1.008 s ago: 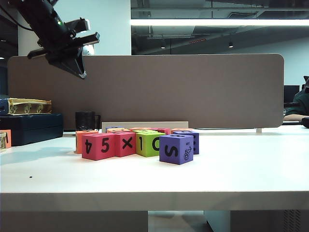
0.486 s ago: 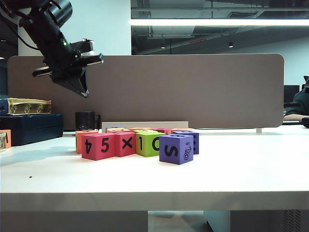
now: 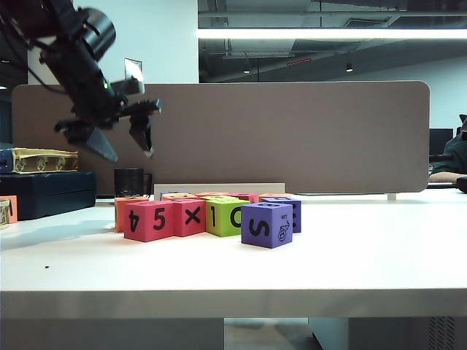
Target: Select the appropriate blocks from the scattered letter blocks on the table and arrange them in a row to spell out "23".
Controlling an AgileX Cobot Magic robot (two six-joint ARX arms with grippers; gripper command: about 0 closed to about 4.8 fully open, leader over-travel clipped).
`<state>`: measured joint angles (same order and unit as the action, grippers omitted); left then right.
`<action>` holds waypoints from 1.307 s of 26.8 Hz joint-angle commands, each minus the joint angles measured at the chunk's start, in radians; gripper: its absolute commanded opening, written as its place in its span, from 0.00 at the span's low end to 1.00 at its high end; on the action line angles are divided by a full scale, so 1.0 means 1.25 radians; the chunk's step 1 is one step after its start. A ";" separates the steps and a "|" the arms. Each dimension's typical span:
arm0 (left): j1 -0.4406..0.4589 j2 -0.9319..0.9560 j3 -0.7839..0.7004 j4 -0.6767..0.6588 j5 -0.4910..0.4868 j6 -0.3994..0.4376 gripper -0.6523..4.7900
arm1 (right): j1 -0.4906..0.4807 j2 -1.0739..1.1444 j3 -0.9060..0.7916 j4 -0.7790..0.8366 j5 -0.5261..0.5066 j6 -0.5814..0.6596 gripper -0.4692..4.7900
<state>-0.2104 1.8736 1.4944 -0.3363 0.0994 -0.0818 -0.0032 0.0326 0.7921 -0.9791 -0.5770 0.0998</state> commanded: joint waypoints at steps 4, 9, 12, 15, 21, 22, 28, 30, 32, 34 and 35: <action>-0.002 0.049 0.002 0.002 -0.029 -0.076 0.76 | -0.001 0.002 0.001 0.008 -0.001 -0.003 0.09; -0.001 0.079 0.002 0.002 -0.029 -0.166 0.76 | -0.001 0.002 -0.005 0.008 -0.001 -0.002 0.09; -0.002 0.086 0.002 0.001 -0.029 -0.183 0.76 | -0.001 0.002 -0.007 0.009 -0.001 -0.002 0.09; -0.002 0.089 0.002 0.000 -0.028 -0.216 0.76 | -0.001 0.002 -0.007 0.009 -0.001 -0.002 0.09; -0.007 0.100 0.002 -0.024 -0.029 -0.219 0.75 | -0.001 0.002 -0.007 0.009 -0.001 -0.003 0.09; -0.007 0.106 0.001 -0.028 -0.029 -0.219 0.75 | 0.000 0.002 -0.007 0.009 -0.001 -0.003 0.09; -0.007 0.121 0.002 -0.038 -0.047 -0.219 0.75 | -0.001 0.002 -0.007 0.009 -0.001 -0.003 0.09; -0.007 0.121 0.001 -0.042 -0.058 -0.219 0.74 | -0.001 0.002 -0.007 0.009 -0.001 -0.003 0.09; -0.007 0.121 0.001 -0.043 -0.065 -0.218 0.73 | -0.001 0.002 -0.007 0.009 -0.001 -0.003 0.09; -0.007 0.121 0.001 -0.043 -0.065 -0.215 0.68 | -0.001 0.002 -0.007 0.009 -0.001 -0.003 0.09; -0.007 0.121 0.001 -0.045 -0.065 -0.215 0.63 | -0.001 0.002 -0.007 0.009 -0.001 -0.003 0.09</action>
<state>-0.2226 2.0228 1.4963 -0.3710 0.0391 -0.3565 -0.0032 0.0322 0.7815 -0.9813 -0.5770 0.0994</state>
